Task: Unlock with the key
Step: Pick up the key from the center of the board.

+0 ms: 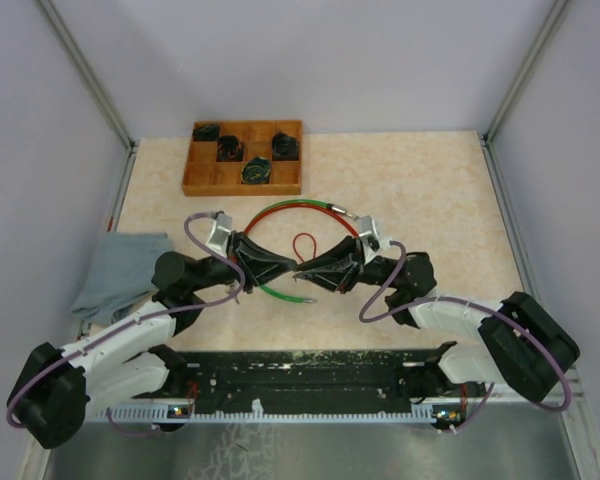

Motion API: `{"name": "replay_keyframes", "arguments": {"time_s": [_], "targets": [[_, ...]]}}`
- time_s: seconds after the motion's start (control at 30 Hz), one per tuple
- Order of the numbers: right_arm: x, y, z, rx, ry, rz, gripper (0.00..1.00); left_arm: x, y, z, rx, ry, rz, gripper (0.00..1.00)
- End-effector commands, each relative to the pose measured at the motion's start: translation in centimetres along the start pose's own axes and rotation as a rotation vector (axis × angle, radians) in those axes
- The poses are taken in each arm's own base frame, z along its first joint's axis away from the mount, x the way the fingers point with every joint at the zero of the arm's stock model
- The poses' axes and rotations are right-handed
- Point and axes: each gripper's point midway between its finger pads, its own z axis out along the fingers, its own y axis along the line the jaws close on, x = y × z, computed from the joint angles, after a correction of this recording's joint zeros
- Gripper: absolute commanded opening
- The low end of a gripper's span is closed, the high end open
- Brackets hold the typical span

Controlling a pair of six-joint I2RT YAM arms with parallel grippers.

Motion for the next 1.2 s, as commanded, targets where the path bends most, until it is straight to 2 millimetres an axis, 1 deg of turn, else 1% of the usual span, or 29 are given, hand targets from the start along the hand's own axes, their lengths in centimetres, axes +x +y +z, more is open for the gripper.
{"name": "replay_keyframes", "arguments": {"time_s": [0.0,0.43,0.5,0.67,0.87,1.1,1.17], "targets": [[-2.5,0.2,0.7,-0.033,-0.064,-0.067,0.19,-1.0,-1.3,0.4,0.056,-0.027,0.034,0.0],[-2.7,0.0,1.0,-0.029,-0.078,-0.038,0.11,-0.7,-1.7,0.7,0.073,-0.024,0.036,0.0],[-2.7,0.1,1.0,-0.033,-0.076,-0.032,0.11,-0.7,-1.7,0.8,0.072,-0.025,0.038,0.0],[-2.6,0.2,1.1,-0.036,-0.072,-0.008,0.17,-0.7,-1.4,0.7,0.048,-0.037,0.051,0.0],[-2.6,-0.5,1.2,0.007,-0.059,0.036,0.19,-0.9,-1.1,0.7,0.01,-0.055,0.067,0.0],[-2.5,-0.5,1.3,0.015,-0.062,0.054,0.19,-1.1,-0.7,0.6,-0.03,-0.082,0.08,0.0],[-2.6,-0.4,1.2,0.013,-0.065,0.052,0.16,-1.2,-0.5,0.6,-0.041,-0.088,0.082,0.0]]}}
